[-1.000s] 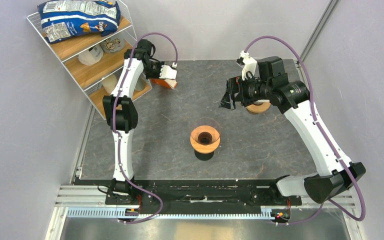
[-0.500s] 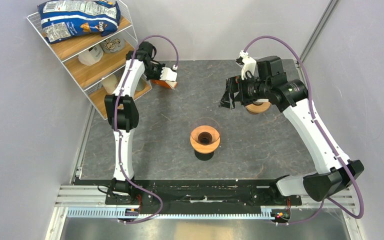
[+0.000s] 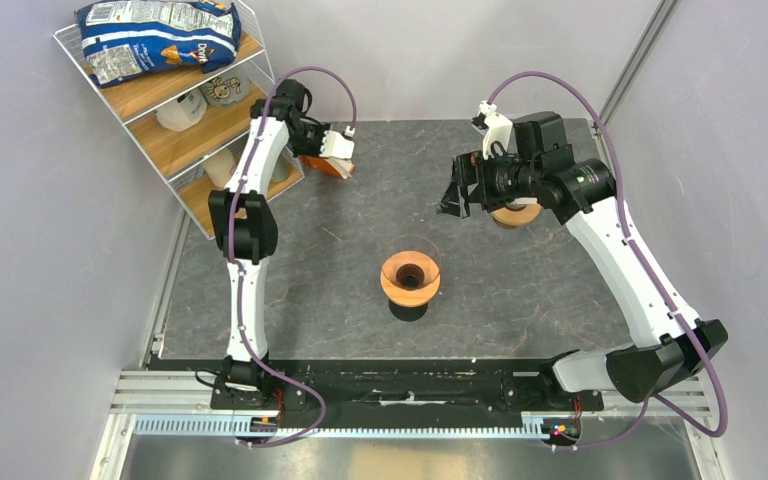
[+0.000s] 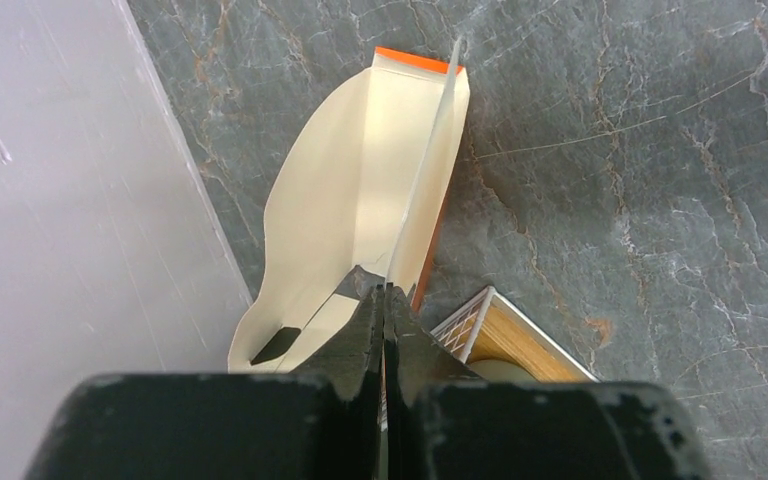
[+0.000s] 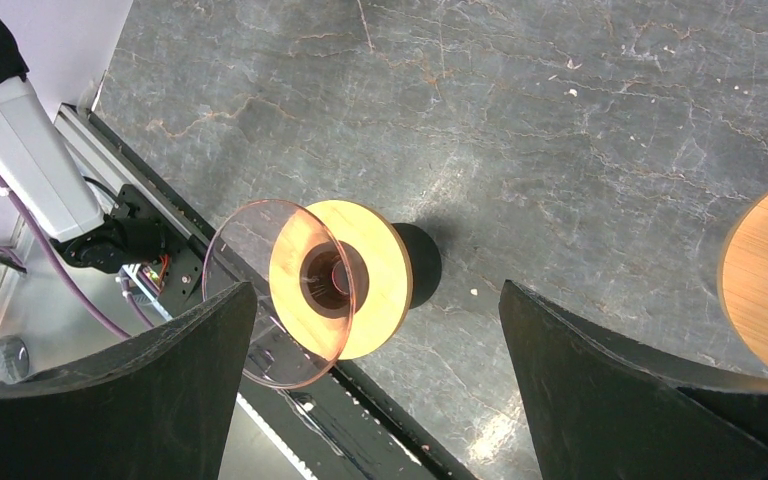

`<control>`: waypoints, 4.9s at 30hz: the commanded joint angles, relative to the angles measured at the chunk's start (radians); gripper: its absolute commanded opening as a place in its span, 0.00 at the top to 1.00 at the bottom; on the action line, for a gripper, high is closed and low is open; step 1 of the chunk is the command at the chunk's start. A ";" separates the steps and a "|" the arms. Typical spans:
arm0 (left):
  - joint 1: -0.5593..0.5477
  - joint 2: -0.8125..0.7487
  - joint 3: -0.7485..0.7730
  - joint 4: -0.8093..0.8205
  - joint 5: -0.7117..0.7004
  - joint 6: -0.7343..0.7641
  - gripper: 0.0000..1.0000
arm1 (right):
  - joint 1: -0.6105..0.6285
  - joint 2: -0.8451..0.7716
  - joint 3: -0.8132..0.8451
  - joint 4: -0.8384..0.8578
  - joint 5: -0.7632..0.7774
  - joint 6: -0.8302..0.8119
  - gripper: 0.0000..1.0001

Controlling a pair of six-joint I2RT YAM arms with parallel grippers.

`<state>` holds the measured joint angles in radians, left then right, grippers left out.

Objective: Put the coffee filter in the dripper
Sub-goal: Pick up the coffee filter from the coffee filter holder, then adjust the coffee filter.

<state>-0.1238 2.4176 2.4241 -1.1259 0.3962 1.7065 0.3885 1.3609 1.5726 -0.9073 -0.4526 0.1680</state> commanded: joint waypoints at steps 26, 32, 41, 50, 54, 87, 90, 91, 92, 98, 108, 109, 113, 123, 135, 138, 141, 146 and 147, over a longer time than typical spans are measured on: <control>-0.027 -0.758 -0.347 -0.080 0.613 0.306 0.98 | -0.011 -0.046 0.110 0.255 -0.035 -0.132 0.01; -0.058 -1.009 -0.660 -0.144 0.744 0.748 0.98 | -0.011 -0.089 0.073 0.300 -0.201 -0.242 0.01; -0.227 -1.169 -0.827 -0.114 0.799 0.974 0.98 | -0.004 -0.009 0.159 0.187 -0.504 -0.285 0.01; -0.324 -1.251 -0.869 -0.015 0.896 0.973 0.98 | 0.045 0.018 0.102 0.350 -0.664 -0.013 0.01; -0.373 -1.286 -0.902 0.017 0.926 0.973 0.98 | 0.080 0.013 0.076 0.351 -0.753 0.005 0.01; -0.465 -1.415 -1.075 0.321 0.687 0.678 0.19 | 0.230 -0.029 -0.006 0.261 -0.752 -0.100 1.00; -0.465 -1.498 -1.130 0.439 0.531 0.441 0.12 | 0.209 -0.063 -0.003 0.254 -0.674 -0.144 1.00; -0.464 -1.523 -1.144 0.477 0.472 0.333 0.11 | 0.203 -0.079 -0.006 0.249 -0.637 -0.159 1.00; -0.464 -1.539 -1.155 0.514 0.396 0.226 0.11 | 0.201 -0.095 -0.012 0.248 -0.600 -0.195 1.00; -0.414 -1.412 -0.900 0.477 -0.009 -0.649 0.09 | 0.202 -0.215 -0.119 0.458 -0.292 -0.257 1.00; -0.205 -1.039 -0.347 0.182 0.927 -1.624 0.19 | 0.211 -0.207 -0.088 0.511 -0.166 -0.328 1.00; -0.207 -1.067 -0.417 0.311 0.942 -1.721 0.19 | 0.213 -0.204 -0.084 0.511 -0.159 -0.333 1.00; -0.238 -1.149 -0.623 0.540 0.900 -1.879 0.20 | 0.220 -0.206 -0.077 0.514 -0.144 -0.354 1.00; -0.435 -1.145 -0.689 0.489 0.567 -1.710 0.27 | 0.271 -0.218 -0.082 0.544 -0.193 -0.365 1.00; -0.452 -1.207 -0.807 0.593 0.624 -1.622 0.98 | 0.283 -0.256 -0.082 0.482 -0.147 -0.343 0.85; -0.451 -1.219 -0.816 0.592 0.626 -1.596 0.98 | 0.283 -0.280 -0.112 0.505 -0.151 -0.314 0.61; -0.452 -1.234 -0.822 0.612 0.639 -1.581 0.98 | 0.283 -0.277 -0.098 0.444 -0.150 -0.323 0.20; -0.452 -1.237 -0.781 0.474 0.698 -1.417 0.98 | 0.283 -0.236 -0.019 0.263 -0.213 -0.346 0.16; -0.455 -1.229 -0.764 0.431 0.710 -1.379 0.98 | 0.284 -0.229 -0.017 0.260 -0.234 -0.331 0.17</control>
<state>-0.5735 1.1954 1.6054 -0.5919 1.0351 0.1547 0.6697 1.1084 1.4990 -0.5430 -0.6281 -0.1696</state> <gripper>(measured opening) 0.030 0.845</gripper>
